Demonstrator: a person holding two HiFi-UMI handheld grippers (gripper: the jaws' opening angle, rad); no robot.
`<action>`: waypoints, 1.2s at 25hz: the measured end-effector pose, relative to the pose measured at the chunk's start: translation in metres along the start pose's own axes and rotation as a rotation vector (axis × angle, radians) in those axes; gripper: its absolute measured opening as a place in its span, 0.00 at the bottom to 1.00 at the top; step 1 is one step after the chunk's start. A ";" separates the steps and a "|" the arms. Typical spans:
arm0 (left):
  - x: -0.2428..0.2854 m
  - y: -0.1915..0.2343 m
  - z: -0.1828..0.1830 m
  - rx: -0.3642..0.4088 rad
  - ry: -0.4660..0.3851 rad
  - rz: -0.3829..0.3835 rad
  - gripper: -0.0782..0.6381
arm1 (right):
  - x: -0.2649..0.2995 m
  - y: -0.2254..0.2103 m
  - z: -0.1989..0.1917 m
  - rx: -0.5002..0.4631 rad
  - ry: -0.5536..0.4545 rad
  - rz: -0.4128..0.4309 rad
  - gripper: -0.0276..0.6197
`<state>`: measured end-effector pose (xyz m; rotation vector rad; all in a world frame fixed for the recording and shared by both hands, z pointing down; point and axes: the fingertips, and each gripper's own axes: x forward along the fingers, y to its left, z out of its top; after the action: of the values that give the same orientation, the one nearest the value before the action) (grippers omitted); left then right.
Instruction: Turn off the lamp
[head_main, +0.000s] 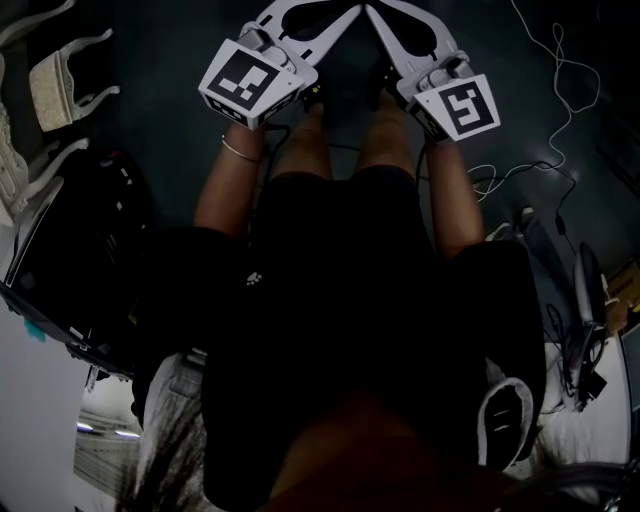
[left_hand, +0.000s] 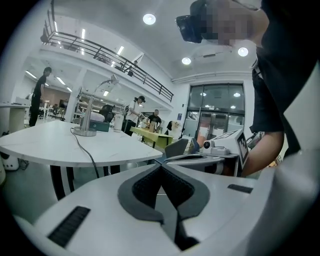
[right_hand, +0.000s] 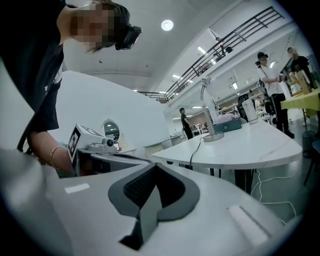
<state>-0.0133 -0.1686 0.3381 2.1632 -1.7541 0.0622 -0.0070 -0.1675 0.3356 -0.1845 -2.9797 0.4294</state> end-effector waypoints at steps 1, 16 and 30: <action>-0.003 -0.003 0.004 0.000 0.001 -0.002 0.12 | -0.002 0.003 0.004 -0.003 -0.005 -0.005 0.04; -0.025 -0.037 0.048 0.016 -0.008 -0.054 0.12 | -0.026 0.034 0.050 -0.047 -0.048 -0.030 0.04; -0.083 -0.052 0.060 -0.028 0.002 -0.047 0.12 | -0.017 0.093 0.073 -0.033 -0.061 0.010 0.04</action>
<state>0.0059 -0.0996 0.2483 2.1826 -1.6916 0.0274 0.0095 -0.1012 0.2379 -0.1933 -3.0488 0.3942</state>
